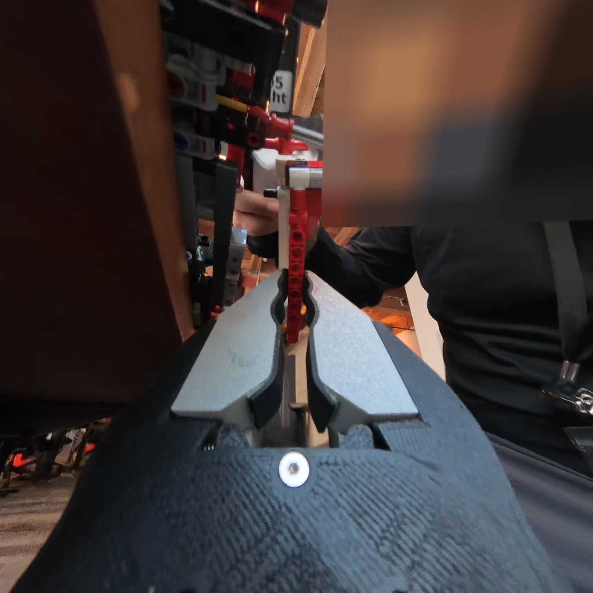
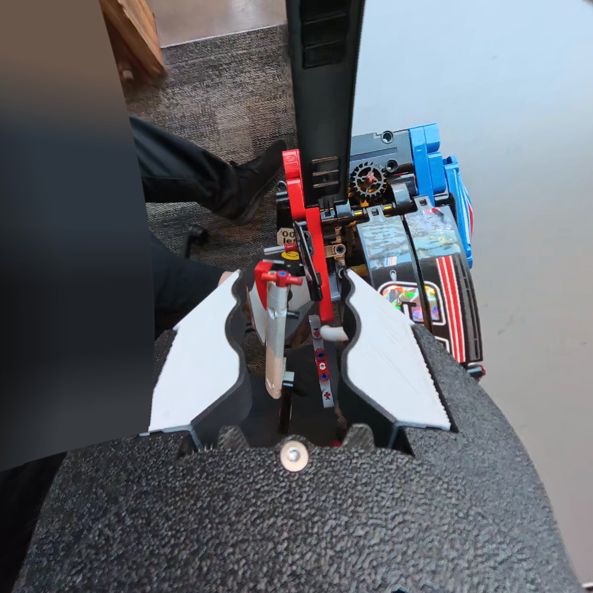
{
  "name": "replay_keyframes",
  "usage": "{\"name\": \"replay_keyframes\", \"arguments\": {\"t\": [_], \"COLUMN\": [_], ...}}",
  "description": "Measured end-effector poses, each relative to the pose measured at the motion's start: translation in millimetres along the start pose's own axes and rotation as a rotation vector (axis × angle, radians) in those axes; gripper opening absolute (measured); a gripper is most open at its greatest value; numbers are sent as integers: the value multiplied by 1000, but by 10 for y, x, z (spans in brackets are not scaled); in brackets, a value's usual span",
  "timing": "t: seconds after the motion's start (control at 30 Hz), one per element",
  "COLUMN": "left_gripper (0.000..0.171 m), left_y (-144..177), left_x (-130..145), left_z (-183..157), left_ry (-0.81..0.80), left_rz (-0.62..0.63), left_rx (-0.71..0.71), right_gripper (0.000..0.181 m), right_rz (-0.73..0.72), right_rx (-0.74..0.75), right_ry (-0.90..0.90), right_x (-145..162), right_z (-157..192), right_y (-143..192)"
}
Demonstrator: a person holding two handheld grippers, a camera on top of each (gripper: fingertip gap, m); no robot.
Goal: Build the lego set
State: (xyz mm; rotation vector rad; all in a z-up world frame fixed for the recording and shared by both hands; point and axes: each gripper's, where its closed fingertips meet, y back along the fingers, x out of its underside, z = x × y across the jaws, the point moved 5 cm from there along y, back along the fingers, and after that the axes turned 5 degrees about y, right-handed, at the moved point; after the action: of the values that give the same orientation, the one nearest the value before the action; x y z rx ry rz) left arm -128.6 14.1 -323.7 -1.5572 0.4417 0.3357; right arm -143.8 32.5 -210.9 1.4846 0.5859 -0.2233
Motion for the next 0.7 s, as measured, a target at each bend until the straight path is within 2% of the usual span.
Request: {"name": "replay_keyframes", "arguments": {"t": [0.07,0.13,0.27,0.33,0.7], "left_gripper": [5,5,5,5,6], "left_y": [1,-2,29,20,-4], "left_x": [-41,-18,4,4,51], "left_z": [8,31,80,99,100], "left_ry": [-20,-28,-69,-63,-49], "left_rz": [-48,-43,-103,-121,-143], "left_rx": [-14,-30,-89,-98,-111], "right_gripper": [54,45,45,34,33], "right_rz": [25,34,36,44,52], "right_rx": [14,38,32,60,116], "right_ry": [20,44,65,91,129], "right_x": [34,49,31,38,46], "right_z": [4,-7,-2,-42,-20], "right_y": [-34,-46,-92,-103,-81]}}
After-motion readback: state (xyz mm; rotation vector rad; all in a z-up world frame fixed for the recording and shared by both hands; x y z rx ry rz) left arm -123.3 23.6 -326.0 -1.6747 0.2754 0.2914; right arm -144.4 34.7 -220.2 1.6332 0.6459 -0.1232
